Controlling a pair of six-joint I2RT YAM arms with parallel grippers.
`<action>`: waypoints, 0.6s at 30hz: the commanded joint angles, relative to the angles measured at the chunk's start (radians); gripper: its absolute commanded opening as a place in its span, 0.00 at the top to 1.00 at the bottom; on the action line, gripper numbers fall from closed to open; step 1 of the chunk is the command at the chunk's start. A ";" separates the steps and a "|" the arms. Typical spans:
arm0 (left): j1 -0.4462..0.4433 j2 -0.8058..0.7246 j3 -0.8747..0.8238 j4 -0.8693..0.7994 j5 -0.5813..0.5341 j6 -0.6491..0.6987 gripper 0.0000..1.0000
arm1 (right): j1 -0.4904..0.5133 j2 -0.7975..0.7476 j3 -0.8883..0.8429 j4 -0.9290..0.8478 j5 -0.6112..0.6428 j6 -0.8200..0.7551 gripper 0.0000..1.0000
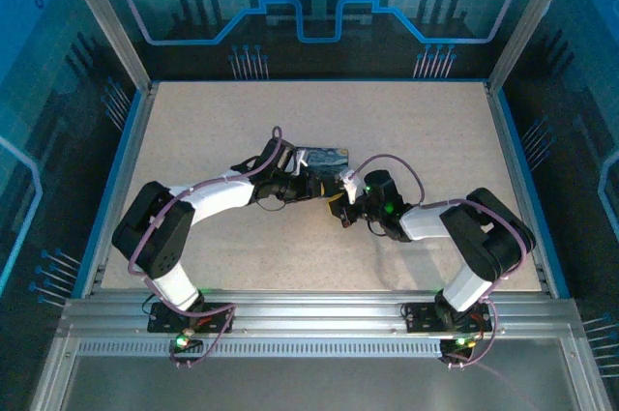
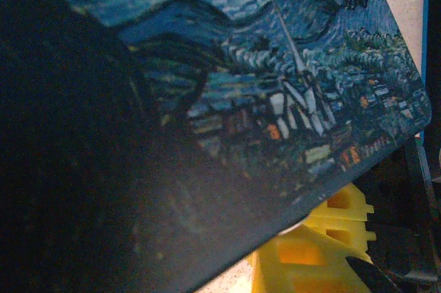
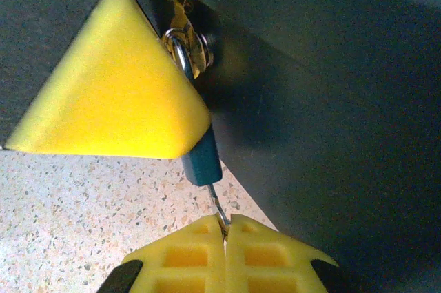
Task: Unlock the padlock with the key
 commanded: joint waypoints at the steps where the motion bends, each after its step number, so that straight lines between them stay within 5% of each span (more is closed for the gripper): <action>1: -0.016 -0.034 0.030 0.006 0.056 0.000 0.78 | -0.016 -0.013 0.007 0.057 -0.015 0.007 1.00; 18: -0.015 -0.041 0.022 0.022 0.091 -0.016 0.78 | -0.013 0.052 0.060 0.118 -0.059 0.033 1.00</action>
